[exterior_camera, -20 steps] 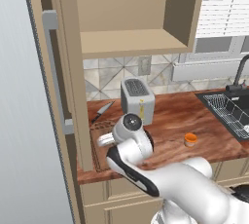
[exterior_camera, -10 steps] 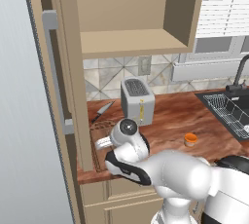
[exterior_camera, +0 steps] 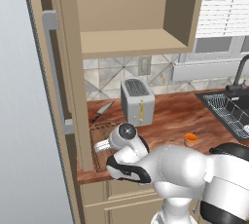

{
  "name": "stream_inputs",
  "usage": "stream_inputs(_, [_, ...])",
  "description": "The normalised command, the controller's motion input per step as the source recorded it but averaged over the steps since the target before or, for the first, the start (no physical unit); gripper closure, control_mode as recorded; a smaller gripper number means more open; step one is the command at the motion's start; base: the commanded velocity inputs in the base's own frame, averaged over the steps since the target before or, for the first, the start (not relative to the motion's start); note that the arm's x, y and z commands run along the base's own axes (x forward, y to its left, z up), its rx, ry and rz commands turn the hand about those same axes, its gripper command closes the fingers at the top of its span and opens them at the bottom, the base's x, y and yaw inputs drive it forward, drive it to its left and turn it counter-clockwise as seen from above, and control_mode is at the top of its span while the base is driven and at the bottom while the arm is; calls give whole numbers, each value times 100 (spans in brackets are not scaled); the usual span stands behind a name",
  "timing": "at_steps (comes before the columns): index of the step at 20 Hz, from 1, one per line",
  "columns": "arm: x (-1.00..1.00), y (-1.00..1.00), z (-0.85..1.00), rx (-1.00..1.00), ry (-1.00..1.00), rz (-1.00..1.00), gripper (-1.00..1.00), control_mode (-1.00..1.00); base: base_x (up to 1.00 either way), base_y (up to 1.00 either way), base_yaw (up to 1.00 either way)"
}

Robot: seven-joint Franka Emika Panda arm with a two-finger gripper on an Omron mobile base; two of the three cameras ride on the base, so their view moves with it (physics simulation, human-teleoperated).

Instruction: Pick the bread, place it on the cutting board, pick the jam, place it on the counter, and close the cabinet.

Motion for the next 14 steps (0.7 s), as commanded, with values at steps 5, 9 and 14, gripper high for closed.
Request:
stream_inputs(5, [0,2,-11,0,0,0,100,-100,0,0,0])
stream_inputs(9, [0,0,-1,0,0,0,100,-100,0,0,0])
stream_inputs(14, [0,0,0,0,0,0,-100,-100,0,0,0])
